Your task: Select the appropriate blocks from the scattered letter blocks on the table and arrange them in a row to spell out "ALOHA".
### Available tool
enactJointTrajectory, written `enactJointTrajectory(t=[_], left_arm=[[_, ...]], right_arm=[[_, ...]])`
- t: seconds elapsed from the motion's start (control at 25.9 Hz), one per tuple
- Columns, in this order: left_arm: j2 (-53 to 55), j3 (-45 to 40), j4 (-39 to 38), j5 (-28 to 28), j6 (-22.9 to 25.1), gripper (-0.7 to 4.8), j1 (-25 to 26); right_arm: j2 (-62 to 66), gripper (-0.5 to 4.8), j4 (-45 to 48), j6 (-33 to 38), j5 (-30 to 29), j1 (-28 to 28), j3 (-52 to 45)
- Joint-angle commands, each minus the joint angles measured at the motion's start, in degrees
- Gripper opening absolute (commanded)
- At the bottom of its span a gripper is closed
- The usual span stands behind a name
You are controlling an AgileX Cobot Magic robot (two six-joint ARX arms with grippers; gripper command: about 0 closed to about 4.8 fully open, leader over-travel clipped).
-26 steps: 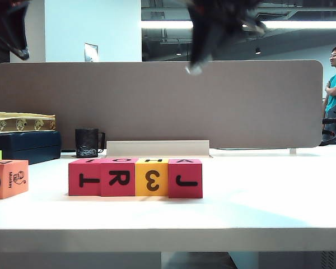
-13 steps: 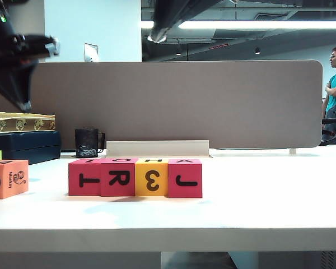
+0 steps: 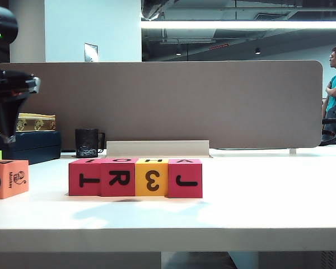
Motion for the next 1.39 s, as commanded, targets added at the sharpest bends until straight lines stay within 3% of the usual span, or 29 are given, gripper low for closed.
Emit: enactJointTrajectory(t=[0.04,0.62,0.77,0.89,1.24,1.39], left_arm=[[-0.24,-2.1,0.68,2.99,-0.02,3.4,-0.11],[-0.22,-4.87,5.68,3.32,-0.02,3.35,-0.37],[-0.2,-4.87,5.79,3.32,-0.02,2.75,-0.37],[-0.2,-4.87,6.05,3.32,0.0,2.73,-0.37],[-0.2,-4.9,6.01,3.58,0.07,2.81,-0.37],[-0.2,-4.94,5.84,3.69,0.2,3.49,-0.39]], right_arm=[[-0.39,-0.02,1.57,0.09,-0.07,0.15,0.33],[-0.39,-0.01,1.49,0.11,-0.07,0.15,0.33],[-0.39,-0.02,1.44,0.11,-0.07,0.15,0.33],[-0.39,-0.02,1.42,0.17,-0.07,0.15,0.33],[-0.39,-0.02,1.33,0.42,-0.09,0.15,0.33],[-0.39,-0.02,1.38,0.57,-0.07,0.15,0.33]])
